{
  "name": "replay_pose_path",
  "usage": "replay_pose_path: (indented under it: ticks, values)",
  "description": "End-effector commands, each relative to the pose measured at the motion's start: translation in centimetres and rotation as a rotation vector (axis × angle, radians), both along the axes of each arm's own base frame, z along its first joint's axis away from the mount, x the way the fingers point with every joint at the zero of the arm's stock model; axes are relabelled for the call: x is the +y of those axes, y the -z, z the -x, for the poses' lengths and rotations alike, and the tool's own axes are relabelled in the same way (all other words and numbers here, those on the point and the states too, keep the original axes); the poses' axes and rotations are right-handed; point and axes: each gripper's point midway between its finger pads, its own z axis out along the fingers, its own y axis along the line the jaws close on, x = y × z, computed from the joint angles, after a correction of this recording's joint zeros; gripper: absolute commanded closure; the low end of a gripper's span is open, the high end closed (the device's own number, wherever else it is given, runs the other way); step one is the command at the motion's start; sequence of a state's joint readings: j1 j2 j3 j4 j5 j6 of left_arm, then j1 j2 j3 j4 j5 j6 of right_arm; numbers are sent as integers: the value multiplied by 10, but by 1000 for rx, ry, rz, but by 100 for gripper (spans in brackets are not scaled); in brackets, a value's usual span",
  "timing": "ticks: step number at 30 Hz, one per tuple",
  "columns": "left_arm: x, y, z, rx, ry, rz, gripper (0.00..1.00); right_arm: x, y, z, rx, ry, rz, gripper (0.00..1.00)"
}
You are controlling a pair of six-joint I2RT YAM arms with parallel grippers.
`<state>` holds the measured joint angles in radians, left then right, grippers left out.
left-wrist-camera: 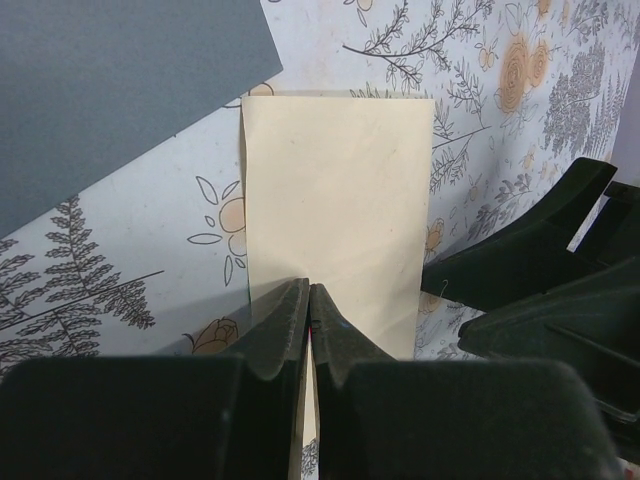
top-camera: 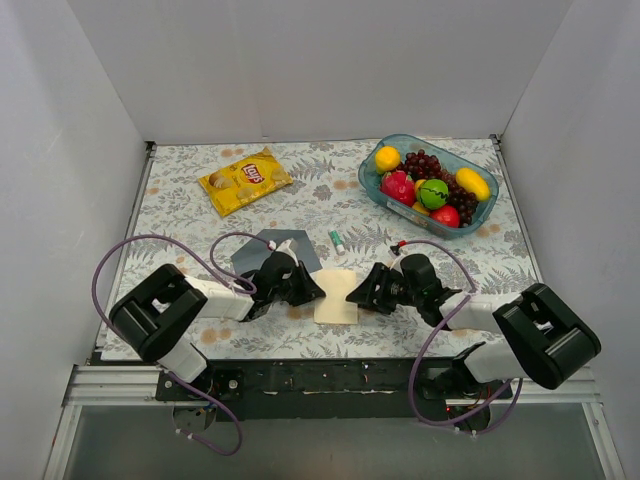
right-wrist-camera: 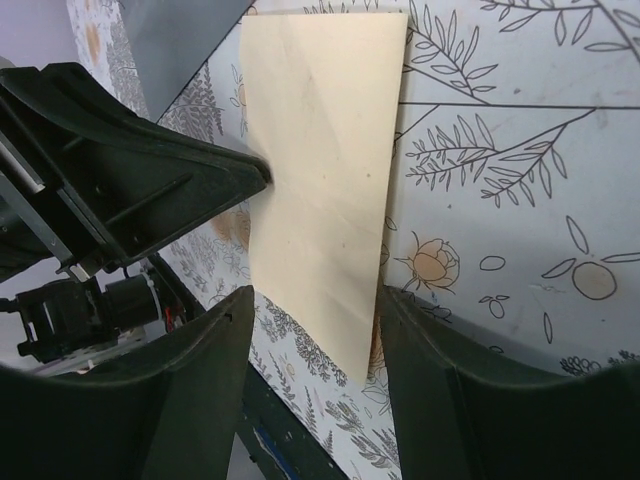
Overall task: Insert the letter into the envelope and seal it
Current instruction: Pick up the letter from the center of the board.
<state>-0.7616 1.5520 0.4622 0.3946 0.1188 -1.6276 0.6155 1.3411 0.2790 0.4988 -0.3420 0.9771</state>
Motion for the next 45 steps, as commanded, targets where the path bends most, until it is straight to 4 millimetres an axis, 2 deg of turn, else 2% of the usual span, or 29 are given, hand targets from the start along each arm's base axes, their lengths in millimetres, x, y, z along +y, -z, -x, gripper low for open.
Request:
replay_pose_path:
  ticks: [1,11,21,25,33,41,44,45]
  values:
    - [7,22,11,54,12,-87,100,-3,12,2,68,30,13,39]
    - [2,25,13,65,31,-89,100,-7,17,-3,85,87,-14,40]
    - [1,26,13,64,38,-93,100,-5,17,-15,22,67,-6,68]
    - [4,27,15,64,32,-97,100,-3,17,-17,-5,51,-14,73]
    - [5,27,16,66,35,-99,100,4,3,-21,-93,20,-81,72]
    - [7,28,17,65,34,-102,100,9,-2,-22,-115,-4,-115,72]
    - [7,29,18,66,36,-103,100,10,-4,-23,-125,-7,-124,79]
    - [7,27,17,62,34,-101,100,10,-5,-23,-125,-10,-126,87]
